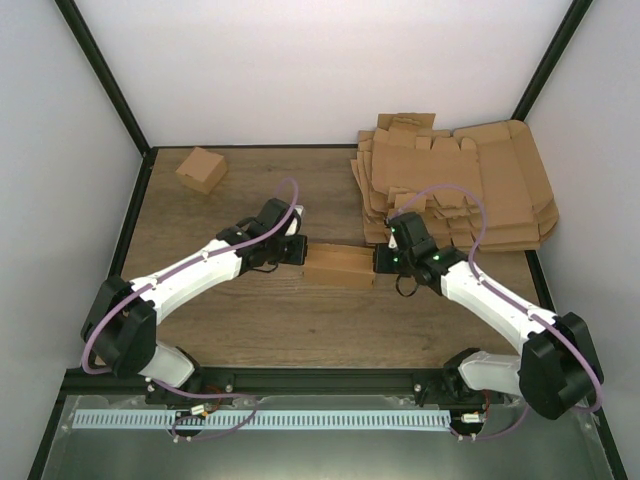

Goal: Fold the paper box

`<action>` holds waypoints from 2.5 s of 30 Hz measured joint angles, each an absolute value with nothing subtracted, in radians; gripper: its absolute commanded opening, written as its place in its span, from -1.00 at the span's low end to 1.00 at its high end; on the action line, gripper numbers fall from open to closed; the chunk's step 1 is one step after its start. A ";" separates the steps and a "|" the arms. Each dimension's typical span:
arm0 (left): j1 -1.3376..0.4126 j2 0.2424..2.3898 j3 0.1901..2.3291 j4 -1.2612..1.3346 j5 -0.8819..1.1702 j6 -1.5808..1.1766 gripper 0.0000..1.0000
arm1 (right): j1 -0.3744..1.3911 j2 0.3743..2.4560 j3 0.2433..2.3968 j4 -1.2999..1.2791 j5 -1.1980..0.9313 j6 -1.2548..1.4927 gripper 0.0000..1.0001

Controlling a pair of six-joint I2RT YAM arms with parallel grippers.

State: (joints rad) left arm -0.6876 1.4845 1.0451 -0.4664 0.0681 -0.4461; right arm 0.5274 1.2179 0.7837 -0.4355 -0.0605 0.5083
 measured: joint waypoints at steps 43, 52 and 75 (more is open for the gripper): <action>-0.707 1.470 0.993 -0.466 0.042 -0.440 -0.92 | 0.712 1.177 0.715 -0.447 0.144 0.671 -0.67; -0.707 1.470 0.999 -0.480 0.042 -0.438 -0.93 | 0.715 1.158 0.744 -0.532 0.128 0.659 -0.61; -0.707 1.470 1.006 -0.500 0.046 -0.437 -0.92 | 0.716 1.196 0.828 -0.562 0.154 0.629 -0.62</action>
